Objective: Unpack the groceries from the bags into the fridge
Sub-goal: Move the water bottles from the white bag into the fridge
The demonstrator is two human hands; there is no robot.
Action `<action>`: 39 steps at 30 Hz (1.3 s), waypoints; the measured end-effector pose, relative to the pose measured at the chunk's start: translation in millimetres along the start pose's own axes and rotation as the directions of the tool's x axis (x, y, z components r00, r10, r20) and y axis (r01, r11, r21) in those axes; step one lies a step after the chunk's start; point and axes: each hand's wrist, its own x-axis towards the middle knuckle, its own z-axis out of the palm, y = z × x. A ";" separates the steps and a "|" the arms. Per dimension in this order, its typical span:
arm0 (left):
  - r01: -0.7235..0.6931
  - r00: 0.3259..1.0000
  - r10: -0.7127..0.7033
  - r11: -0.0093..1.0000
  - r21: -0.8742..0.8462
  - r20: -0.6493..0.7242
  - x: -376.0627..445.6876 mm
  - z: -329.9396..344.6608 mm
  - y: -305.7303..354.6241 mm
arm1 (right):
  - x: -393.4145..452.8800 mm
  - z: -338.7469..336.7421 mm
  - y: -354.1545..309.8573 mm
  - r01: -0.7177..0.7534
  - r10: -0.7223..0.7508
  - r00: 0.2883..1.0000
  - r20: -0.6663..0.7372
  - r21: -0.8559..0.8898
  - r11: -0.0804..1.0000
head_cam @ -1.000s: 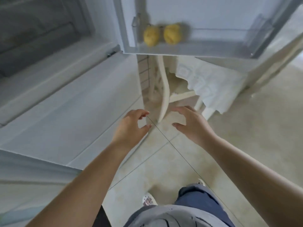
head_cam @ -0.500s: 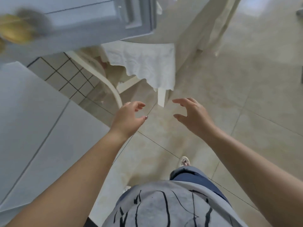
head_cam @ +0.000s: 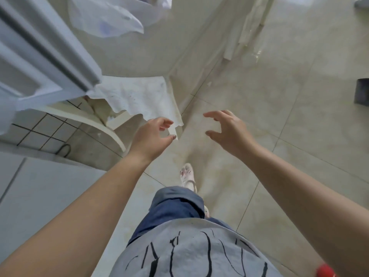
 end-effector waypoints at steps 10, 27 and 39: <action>0.093 0.986 -0.112 0.983 -0.156 -0.122 190.6 -12.3 27.7 | 199.4 -56.4 16.7 0.089 -0.078 0.991 0.108 -0.094 0.992; 0.341 0.703 -0.522 0.844 -0.415 -0.483 383.3 -75.4 61.3 | 502.0 -114.5 -27.7 0.533 -0.466 0.740 0.486 -0.001 0.846; 0.280 0.384 -0.673 0.738 -0.615 -0.632 455.8 -113.7 69.6 | 638.3 -115.7 -96.1 0.781 -0.662 0.434 0.612 0.111 0.615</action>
